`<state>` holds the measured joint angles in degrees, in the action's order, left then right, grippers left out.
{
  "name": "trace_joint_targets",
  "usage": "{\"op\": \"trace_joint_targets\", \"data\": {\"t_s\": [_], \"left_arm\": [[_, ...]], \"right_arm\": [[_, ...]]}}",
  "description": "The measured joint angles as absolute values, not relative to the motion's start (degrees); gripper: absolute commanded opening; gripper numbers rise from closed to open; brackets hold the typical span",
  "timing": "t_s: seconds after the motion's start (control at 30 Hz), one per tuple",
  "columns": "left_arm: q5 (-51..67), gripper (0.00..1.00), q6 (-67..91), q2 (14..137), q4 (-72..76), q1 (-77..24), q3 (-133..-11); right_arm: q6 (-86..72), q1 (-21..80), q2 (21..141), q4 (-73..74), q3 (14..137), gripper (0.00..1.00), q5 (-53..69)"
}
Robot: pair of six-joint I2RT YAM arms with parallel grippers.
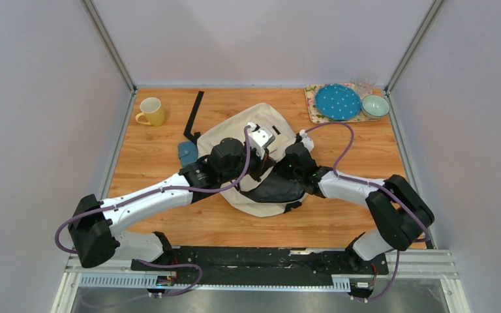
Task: Pack the student bag
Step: Place the book in the student bag.
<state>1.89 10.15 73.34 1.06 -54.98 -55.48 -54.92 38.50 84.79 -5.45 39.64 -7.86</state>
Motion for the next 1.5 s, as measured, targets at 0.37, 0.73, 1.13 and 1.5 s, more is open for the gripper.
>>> {"op": "trace_joint_targets", "data": {"t_s": [0.37,0.73,1.13,1.5], "left_arm": [[1.43,0.00,10.15,72.64,0.62,-54.98,-54.33],[2.09,0.09,11.62,71.96,1.43,-55.02,-51.42],[6.87,0.76,16.29,69.01,-1.98,-55.05,-46.76],[-7.31,0.80,17.34,57.93,-8.86,-54.92,-40.07]], "right_arm": [[-44.14,38.17,89.82,-15.59,39.40,0.39,-8.40],[-47.97,39.53,54.28,-5.85,23.05,0.64,-8.60],[-56.27,39.68,26.59,33.47,23.64,0.72,-30.26],[-56.05,39.68,27.57,35.27,24.82,0.73,-28.86]]}}
